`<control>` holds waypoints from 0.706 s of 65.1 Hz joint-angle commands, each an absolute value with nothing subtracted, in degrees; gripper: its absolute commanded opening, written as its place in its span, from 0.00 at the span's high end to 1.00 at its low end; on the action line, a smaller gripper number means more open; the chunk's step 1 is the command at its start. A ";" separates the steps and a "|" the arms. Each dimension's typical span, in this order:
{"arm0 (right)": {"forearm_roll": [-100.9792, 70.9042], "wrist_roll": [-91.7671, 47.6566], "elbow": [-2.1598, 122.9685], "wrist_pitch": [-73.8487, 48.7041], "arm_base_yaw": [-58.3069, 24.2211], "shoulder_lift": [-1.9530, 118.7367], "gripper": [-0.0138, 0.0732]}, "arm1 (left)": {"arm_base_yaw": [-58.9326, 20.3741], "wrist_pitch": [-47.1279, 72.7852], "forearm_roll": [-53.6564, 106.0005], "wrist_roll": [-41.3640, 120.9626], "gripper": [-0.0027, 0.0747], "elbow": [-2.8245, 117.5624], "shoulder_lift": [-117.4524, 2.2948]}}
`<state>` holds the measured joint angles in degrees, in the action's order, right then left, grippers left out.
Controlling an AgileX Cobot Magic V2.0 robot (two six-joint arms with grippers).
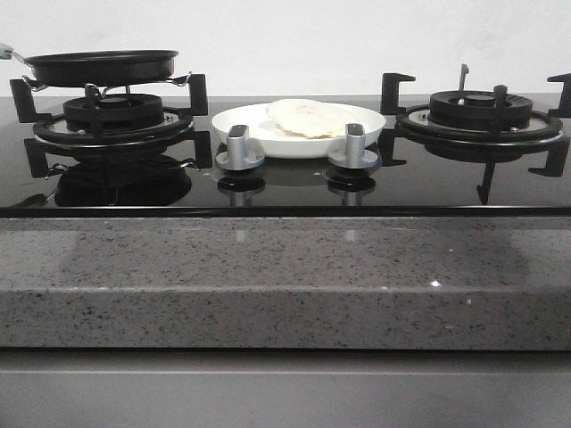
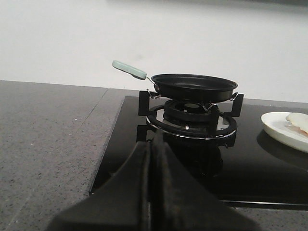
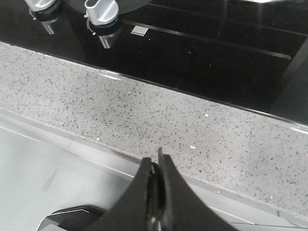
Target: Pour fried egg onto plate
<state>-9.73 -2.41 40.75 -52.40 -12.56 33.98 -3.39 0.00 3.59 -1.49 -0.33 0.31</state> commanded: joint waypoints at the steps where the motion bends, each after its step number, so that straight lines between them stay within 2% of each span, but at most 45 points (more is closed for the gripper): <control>1: -9.61 -2.84 42.11 -49.33 -12.52 34.02 0.92 | -3.65 -5.02 3.47 -1.93 0.99 -0.66 1.27; 33: -9.61 -2.84 42.11 -49.38 -12.52 34.02 0.92 | -3.65 -5.02 3.47 -1.93 0.99 -0.66 1.27; 40: -5.53 -2.84 40.46 -46.84 -11.85 30.45 0.92 | -3.65 -5.02 3.47 -1.93 0.99 -0.66 1.27; 46: -2.83 -2.90 36.40 -39.78 -10.19 26.03 0.92 | -3.65 -5.02 3.47 -1.93 0.99 -0.66 1.27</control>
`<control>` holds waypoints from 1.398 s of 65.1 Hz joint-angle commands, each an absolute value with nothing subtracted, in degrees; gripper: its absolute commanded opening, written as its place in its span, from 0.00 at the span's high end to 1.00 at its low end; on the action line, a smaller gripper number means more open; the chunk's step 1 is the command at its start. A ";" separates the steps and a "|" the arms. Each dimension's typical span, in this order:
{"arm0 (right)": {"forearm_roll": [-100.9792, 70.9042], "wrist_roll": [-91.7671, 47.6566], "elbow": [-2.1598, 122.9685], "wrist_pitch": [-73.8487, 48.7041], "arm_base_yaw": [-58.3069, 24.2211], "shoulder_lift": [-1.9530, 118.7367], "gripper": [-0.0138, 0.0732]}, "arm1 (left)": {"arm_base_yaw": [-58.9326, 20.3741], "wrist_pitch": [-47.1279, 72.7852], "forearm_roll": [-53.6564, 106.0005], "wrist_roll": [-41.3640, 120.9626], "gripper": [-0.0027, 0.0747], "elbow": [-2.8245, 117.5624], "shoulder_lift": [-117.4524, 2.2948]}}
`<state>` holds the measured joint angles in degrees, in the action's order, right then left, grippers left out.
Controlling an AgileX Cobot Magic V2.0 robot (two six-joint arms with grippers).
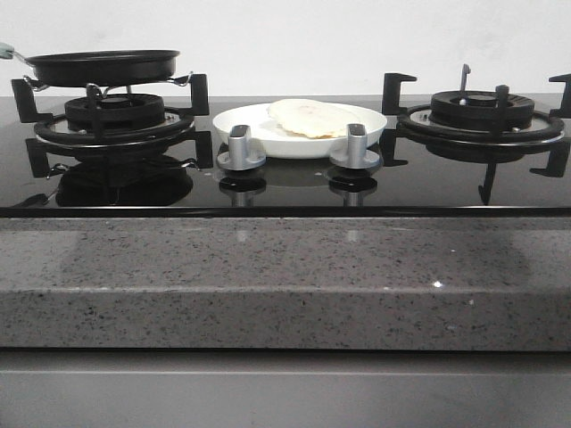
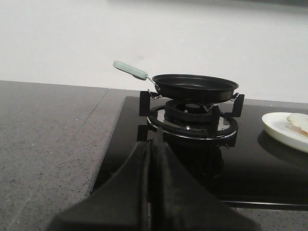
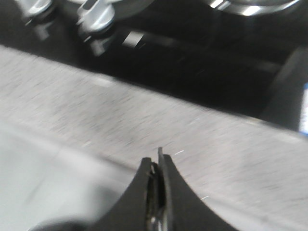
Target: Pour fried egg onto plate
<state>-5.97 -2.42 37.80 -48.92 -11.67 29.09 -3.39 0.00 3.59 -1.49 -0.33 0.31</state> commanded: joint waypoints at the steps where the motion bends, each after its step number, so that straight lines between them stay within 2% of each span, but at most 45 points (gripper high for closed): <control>1: -2.57 -2.90 35.14 -38.54 -9.85 25.27 0.92 | -3.65 -5.02 3.47 -1.93 0.99 -0.66 1.27; 22: -1.78 -2.90 10.37 -9.82 -0.78 6.74 0.92 | -3.65 -5.02 3.47 -1.93 0.99 -0.66 1.27; 38: -1.78 -2.90 -1.29 1.65 -0.07 -1.45 0.92 | -3.65 -5.02 3.47 -1.93 0.99 -0.66 1.27; 82: -1.78 -2.90 -1.25 0.67 0.04 -1.76 0.92 | -3.65 -5.02 3.47 -1.93 0.99 -0.66 1.27; 91: -1.78 -2.90 -1.25 0.67 2.36 -1.76 0.92 | -3.65 -5.02 3.47 -1.93 0.99 -0.66 1.27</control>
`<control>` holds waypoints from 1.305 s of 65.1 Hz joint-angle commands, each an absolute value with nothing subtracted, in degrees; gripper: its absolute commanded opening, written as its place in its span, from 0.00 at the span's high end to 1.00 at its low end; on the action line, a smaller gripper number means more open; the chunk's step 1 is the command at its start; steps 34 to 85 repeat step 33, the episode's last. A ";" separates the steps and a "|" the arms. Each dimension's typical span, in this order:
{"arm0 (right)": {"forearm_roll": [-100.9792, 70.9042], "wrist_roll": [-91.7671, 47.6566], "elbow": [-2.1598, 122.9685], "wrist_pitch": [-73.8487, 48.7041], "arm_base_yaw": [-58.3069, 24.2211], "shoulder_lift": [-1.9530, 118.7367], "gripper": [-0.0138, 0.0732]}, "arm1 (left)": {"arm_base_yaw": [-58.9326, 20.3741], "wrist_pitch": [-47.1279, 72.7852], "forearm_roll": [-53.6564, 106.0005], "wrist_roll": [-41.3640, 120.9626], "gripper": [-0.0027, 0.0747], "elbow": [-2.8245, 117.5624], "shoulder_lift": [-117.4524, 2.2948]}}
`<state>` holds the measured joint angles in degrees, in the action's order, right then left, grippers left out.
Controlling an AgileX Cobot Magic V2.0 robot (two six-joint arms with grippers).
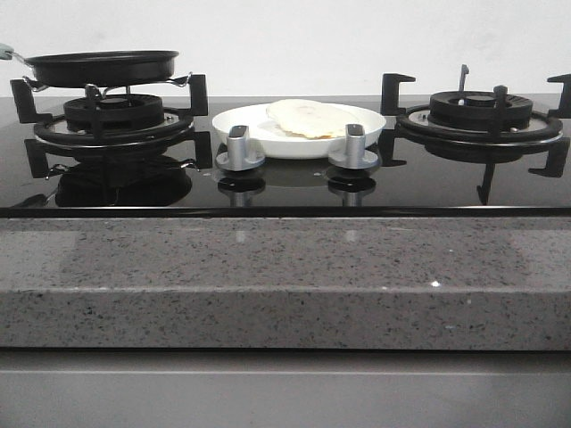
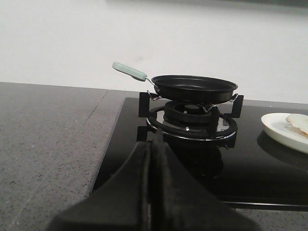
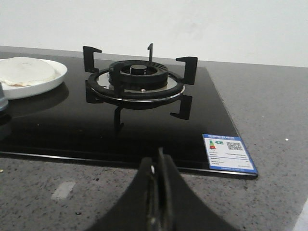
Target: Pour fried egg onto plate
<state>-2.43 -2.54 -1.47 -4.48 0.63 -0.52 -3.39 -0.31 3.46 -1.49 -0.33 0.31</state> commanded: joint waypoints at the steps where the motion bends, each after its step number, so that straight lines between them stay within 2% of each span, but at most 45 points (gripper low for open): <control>1: -1.78 -2.90 -1.25 0.67 2.72 -1.76 0.92 | -3.65 -5.02 3.47 -1.93 0.99 -0.66 1.27; 85: -1.78 -2.90 -1.25 0.67 3.57 -1.70 0.92 | -3.65 -5.02 3.47 -1.93 0.99 -0.66 1.27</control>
